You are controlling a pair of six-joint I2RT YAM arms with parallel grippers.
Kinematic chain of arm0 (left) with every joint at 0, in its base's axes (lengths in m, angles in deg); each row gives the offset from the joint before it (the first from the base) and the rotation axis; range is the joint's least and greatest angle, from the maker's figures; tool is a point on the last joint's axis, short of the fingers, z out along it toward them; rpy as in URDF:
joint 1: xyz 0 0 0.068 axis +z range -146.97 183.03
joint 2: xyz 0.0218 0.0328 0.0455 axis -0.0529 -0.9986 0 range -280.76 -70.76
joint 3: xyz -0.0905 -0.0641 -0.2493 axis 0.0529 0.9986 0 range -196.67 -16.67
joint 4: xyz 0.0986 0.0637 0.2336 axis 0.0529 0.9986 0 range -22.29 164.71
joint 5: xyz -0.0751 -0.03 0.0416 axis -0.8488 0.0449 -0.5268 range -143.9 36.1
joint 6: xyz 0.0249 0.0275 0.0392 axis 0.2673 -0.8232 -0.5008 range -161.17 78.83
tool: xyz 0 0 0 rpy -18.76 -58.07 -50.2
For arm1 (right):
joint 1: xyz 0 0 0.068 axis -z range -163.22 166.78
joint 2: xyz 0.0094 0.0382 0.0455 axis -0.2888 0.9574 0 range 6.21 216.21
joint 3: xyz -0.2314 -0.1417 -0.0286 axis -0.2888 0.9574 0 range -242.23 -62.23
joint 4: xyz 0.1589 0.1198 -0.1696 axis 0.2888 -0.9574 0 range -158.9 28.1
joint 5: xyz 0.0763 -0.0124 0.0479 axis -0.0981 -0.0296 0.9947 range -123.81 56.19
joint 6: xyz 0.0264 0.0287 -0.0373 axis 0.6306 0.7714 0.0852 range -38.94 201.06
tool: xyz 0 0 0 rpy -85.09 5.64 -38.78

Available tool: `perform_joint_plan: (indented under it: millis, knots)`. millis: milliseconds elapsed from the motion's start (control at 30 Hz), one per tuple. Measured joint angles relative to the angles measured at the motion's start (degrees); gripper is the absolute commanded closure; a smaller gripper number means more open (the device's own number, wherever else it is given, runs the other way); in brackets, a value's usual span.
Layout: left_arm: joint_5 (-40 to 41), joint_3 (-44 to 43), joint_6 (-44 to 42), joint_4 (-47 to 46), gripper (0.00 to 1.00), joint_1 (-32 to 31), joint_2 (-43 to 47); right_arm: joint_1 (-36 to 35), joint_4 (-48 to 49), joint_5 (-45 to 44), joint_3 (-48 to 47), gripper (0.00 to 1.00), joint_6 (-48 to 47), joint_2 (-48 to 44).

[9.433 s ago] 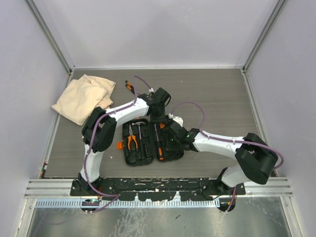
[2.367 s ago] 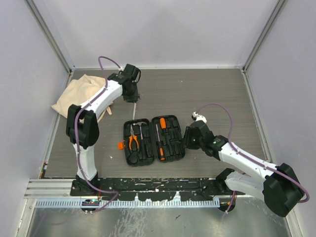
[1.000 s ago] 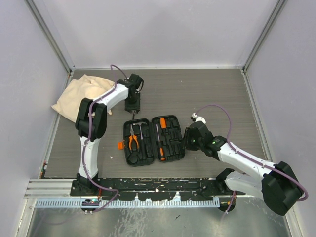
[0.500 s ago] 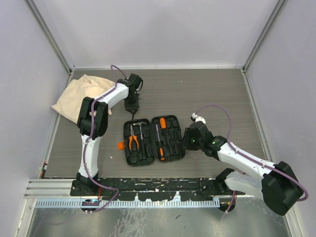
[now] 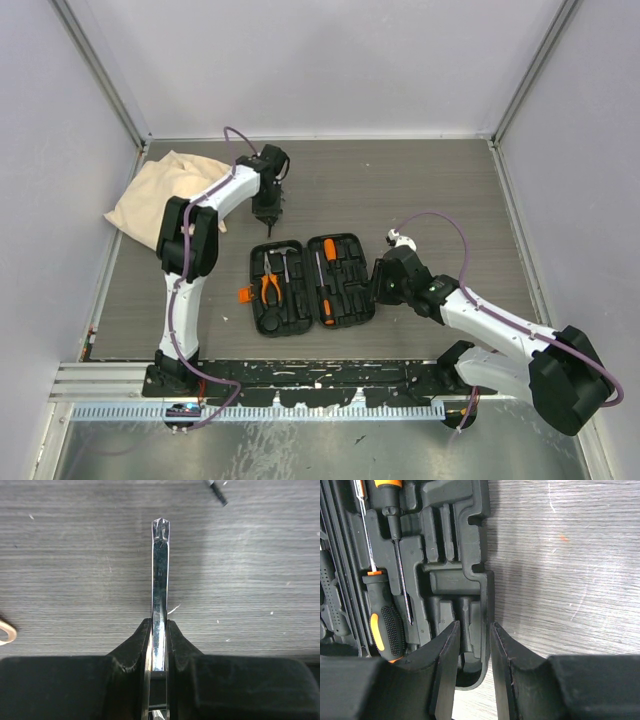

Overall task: Sort the tools into containers
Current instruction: Pick up the utility knife at the center of the board.

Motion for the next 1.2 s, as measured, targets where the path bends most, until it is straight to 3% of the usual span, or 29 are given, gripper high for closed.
perform_joint_plan:
  millis: [367, 800, 1200]
  knots:
    - [0.2, -3.2, -0.5, 2.3, 0.92, -0.3, 2.1, 0.0, 0.0, 0.0, 0.0, 0.64, 0.2, 0.0]
    - [-2.7, 19.8, 4.9, 1.4, 0.91, -6.9, 26.4, 0.0, 1.4, 1.0, 0.0, 0.64, 0.2, 2.6]
    - [-9.2, 39.1, 14.6, -8.8, 0.91, -13.8, 34.8, 0.0, 2.1, 1.3, 0.7, 0.63, 1.5, 0.6]
